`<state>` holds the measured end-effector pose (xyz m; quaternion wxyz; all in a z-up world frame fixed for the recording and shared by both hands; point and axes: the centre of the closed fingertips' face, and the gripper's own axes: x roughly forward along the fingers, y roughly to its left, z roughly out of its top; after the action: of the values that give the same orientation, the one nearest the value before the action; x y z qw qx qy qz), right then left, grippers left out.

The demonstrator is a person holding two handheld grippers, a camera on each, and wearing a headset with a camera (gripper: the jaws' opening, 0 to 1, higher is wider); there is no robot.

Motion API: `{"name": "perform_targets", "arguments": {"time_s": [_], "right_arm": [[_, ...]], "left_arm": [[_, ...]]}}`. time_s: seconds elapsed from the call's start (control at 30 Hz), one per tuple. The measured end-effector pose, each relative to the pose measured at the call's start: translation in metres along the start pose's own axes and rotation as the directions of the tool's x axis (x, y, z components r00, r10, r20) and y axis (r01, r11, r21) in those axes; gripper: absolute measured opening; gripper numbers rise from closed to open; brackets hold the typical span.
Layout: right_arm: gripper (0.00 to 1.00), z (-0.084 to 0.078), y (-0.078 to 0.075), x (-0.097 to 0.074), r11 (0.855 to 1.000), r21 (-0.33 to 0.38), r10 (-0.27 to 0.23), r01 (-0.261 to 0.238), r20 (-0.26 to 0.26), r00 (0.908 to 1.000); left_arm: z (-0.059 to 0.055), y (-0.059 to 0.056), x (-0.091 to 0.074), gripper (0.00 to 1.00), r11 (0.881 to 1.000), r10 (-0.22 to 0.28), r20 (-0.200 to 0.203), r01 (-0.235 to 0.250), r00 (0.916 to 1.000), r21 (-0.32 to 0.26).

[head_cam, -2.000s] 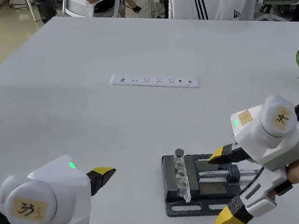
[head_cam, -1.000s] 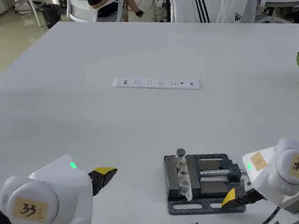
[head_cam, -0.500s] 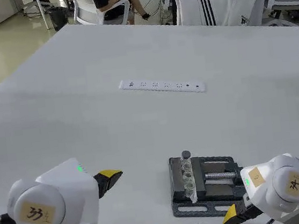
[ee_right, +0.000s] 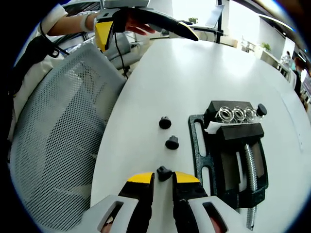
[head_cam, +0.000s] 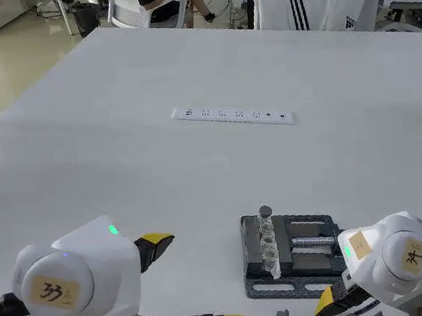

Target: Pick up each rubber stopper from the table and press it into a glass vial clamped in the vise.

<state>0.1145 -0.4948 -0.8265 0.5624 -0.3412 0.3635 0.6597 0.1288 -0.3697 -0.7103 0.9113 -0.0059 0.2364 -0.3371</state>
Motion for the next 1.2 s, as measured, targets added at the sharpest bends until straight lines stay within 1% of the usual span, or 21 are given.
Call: {"name": "perform_targets", "arguments": {"time_s": [0.23, 0.43, 0.6, 0.77, 0.87, 0.9, 0.93, 1.0, 1.03, 1.1, 1.13, 1.2], "right_arm": [[0.08, 0.000, -0.001, 0.000, 1.000, 0.004, -0.005, 0.005, 0.001, 1.0000], [0.07, 0.001, -0.001, 0.001, 1.000, 0.017, -0.007, 0.007, 0.007, 0.9999], [0.07, 0.001, -0.002, -0.001, 0.999, 0.031, -0.022, 0.022, 0.012, 0.9997], [0.07, 0.006, -0.004, -0.014, 0.998, 0.033, -0.061, 0.060, 0.029, 0.9977], [0.06, 0.009, -0.008, -0.023, 0.995, 0.022, -0.101, 0.100, 0.040, 0.9941], [0.06, 0.009, -0.008, -0.025, 0.994, 0.018, -0.106, 0.105, 0.041, 0.9936], [0.06, 0.010, -0.009, -0.027, 0.993, 0.011, -0.119, 0.119, 0.047, 0.9918], [0.06, 0.009, -0.012, -0.031, 0.989, -0.010, -0.150, 0.151, 0.040, 0.9879], [0.06, 0.010, -0.014, -0.035, 0.985, -0.013, -0.169, 0.170, 0.043, 0.9846], [0.06, 0.012, -0.015, -0.040, 0.981, -0.023, -0.191, 0.192, 0.046, 0.9805], [0.06, 0.012, -0.017, -0.044, 0.976, -0.031, -0.216, 0.218, 0.039, 0.9755], [0.06, 0.016, -0.016, -0.049, 0.973, -0.024, -0.229, 0.230, 0.050, 0.9723]], "left_arm": [[-0.001, -0.001, 0.000, 0.94, 1.000, -0.001, -0.001, 0.001, 1.0000, -0.003], [-0.001, -0.002, 0.000, 0.94, 1.000, -0.002, -0.001, 0.002, 1.0000, -0.003], [0.000, -0.004, 0.001, 0.94, 1.000, -0.008, -0.003, 0.008, 1.0000, -0.003], [0.000, -0.007, 0.005, 0.94, 1.000, -0.025, -0.004, 0.025, 0.9997, -0.007], [0.002, -0.010, 0.009, 0.94, 0.999, -0.042, -0.008, 0.042, 0.9991, -0.007], [0.002, -0.011, 0.011, 0.94, 0.999, -0.048, -0.008, 0.048, 0.9988, -0.009], [0.002, -0.012, 0.012, 0.94, 0.999, -0.053, -0.009, 0.053, 0.9986, -0.014], [0.005, -0.017, 0.016, 0.94, 0.998, -0.066, -0.011, 0.066, 0.9977, -0.017], [0.007, -0.019, 0.019, 0.94, 0.997, -0.074, -0.011, 0.074, 0.9972, -0.028], [0.010, -0.022, 0.021, 0.93, 0.995, -0.090, 0.002, 0.090, 0.9960, -0.042], [0.012, -0.025, 0.023, 0.91, 0.993, -0.101, 0.010, 0.101, 0.9949, -0.059], [0.014, -0.029, 0.027, 0.90, 0.990, -0.114, 0.010, 0.114, 0.9934, -0.081]]}}
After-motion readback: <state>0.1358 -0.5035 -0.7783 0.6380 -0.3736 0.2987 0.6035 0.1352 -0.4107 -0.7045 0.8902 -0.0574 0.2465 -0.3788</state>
